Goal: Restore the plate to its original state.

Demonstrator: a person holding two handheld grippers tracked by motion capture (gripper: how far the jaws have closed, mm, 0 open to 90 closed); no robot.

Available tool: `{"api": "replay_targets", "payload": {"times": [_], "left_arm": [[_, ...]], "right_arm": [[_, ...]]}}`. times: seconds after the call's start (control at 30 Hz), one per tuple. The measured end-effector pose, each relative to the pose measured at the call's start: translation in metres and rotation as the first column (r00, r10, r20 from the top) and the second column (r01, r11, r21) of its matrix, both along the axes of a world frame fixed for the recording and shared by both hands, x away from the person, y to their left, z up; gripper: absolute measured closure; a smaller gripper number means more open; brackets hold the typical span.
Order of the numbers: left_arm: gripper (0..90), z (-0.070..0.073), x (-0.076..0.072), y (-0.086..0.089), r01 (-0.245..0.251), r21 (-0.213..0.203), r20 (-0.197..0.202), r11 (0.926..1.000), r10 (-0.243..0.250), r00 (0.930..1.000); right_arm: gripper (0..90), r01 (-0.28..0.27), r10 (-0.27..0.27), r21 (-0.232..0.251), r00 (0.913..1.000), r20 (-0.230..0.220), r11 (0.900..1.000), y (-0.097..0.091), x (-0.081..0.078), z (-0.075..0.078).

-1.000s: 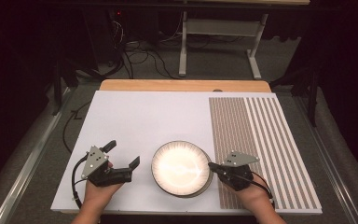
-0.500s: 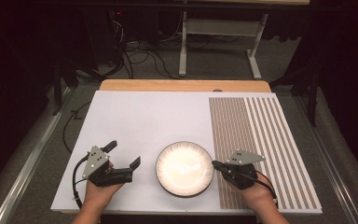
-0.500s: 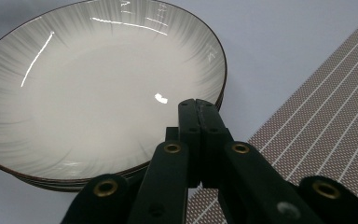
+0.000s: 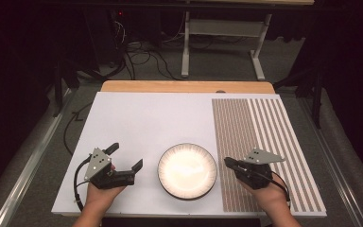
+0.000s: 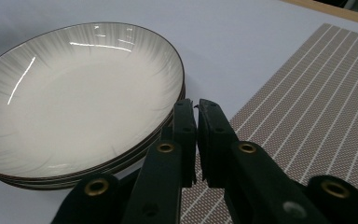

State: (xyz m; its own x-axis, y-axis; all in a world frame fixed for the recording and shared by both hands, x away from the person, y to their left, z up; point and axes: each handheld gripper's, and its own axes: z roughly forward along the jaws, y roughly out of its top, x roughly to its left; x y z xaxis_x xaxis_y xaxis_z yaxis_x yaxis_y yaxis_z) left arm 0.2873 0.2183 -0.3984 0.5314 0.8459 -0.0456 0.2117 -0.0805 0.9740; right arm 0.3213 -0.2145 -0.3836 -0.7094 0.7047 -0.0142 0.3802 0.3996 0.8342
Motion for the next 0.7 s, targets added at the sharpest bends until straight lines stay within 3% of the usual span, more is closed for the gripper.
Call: {"api": "replay_targets", "payload": {"times": [0.27, 0.57, 0.7], "left_arm": [[0.7, -0.001, 0.000, 0.000, 0.000, -0.001, -0.003, 1.0000, 0.000, 1.0000], [0.7, -0.001, 0.000, -0.002, 0.005, 0.012, -0.008, 0.9999, -0.005, 1.0000], [0.7, -0.001, 0.000, -0.003, 0.007, 0.016, -0.009, 0.9998, -0.006, 0.9999]], "right_arm": [[72.1, 0.047, -0.048, 0.038, 0.9983, 0.032, 0.9982, -0.019, -0.002, 0.008], [36.2, 0.103, -0.114, 0.116, 0.9890, 0.094, 0.9879, -0.040, -0.005, 0.013], [26.7, 0.101, -0.117, 0.149, 0.9876, 0.105, 0.9836, -0.046, -0.005, 0.014]]}}
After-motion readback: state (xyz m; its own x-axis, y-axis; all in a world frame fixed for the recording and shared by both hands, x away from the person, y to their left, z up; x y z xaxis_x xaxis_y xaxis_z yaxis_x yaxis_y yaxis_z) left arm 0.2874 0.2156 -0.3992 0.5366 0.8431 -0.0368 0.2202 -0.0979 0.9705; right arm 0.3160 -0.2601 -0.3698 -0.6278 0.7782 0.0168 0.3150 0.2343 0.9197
